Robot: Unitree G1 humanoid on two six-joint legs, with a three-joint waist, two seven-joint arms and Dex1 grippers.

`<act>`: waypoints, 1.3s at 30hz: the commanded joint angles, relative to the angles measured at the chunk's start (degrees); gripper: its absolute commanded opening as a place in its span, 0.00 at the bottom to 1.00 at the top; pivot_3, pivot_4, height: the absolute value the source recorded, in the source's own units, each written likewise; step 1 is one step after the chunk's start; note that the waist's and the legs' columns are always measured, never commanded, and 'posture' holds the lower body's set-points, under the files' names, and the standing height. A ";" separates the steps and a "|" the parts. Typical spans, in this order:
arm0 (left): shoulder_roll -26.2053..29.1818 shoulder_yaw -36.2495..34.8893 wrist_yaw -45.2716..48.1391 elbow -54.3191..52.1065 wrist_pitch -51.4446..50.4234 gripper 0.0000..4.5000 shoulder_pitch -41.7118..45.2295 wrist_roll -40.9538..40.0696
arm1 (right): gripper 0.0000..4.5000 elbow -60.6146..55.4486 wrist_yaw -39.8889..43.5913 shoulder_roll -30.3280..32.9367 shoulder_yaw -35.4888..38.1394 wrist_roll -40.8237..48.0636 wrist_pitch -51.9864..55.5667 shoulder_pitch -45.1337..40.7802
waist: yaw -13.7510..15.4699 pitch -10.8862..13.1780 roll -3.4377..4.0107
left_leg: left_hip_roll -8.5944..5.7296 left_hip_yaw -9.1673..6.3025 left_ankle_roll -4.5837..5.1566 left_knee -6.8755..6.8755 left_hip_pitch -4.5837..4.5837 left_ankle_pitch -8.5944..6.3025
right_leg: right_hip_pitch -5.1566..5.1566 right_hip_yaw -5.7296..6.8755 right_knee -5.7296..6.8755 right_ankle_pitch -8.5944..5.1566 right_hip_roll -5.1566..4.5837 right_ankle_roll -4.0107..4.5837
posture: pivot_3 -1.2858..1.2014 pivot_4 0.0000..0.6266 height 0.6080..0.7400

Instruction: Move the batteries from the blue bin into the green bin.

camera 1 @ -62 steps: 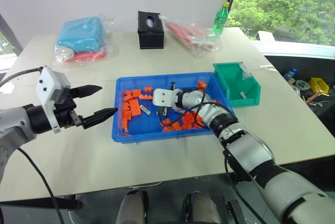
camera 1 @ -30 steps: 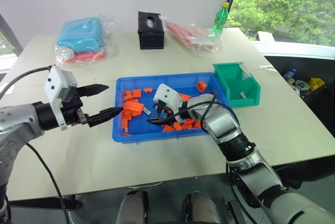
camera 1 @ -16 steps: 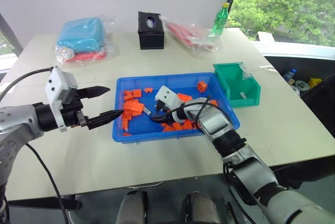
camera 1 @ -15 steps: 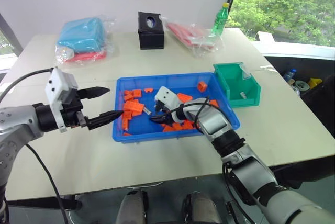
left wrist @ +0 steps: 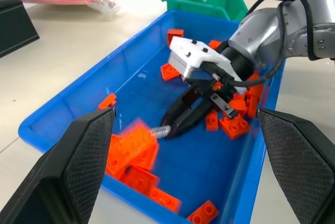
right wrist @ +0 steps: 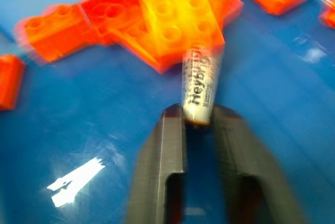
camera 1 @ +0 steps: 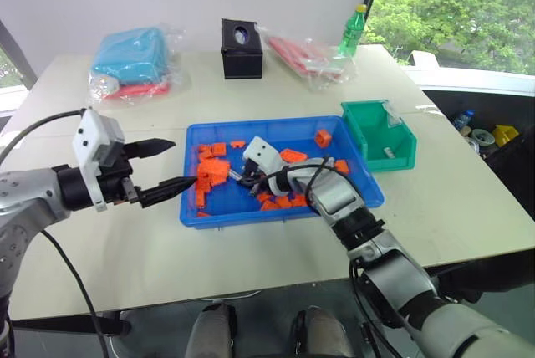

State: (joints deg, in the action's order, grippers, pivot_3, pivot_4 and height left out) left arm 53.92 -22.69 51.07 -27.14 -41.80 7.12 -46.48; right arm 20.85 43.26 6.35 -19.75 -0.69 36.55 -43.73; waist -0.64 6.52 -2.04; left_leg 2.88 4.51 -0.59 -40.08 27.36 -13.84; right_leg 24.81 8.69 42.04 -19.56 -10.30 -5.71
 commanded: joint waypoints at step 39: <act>-7.99 15.19 4.13 1.10 3.22 1.00 12.03 1.98 | 0.89 -10.92 -7.30 35.44 32.97 13.17 12.17 4.89 | 1.30 -0.10 0.55 | 0.16 0.07 0.11 -0.02 -0.04 0.02 | -0.47 0.04 -0.86 0.18 0.53 0.07 | 0.52 0.24 0.17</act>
State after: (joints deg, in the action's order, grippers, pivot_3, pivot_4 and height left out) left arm 45.96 -6.40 55.54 -24.76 -39.18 18.56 -44.34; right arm 11.42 34.52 39.85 13.03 11.58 50.31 -37.24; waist 0.66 6.43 -1.49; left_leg 3.04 4.58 -0.48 -40.10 27.32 -13.82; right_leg 24.33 8.72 41.18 -19.38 -9.76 -5.63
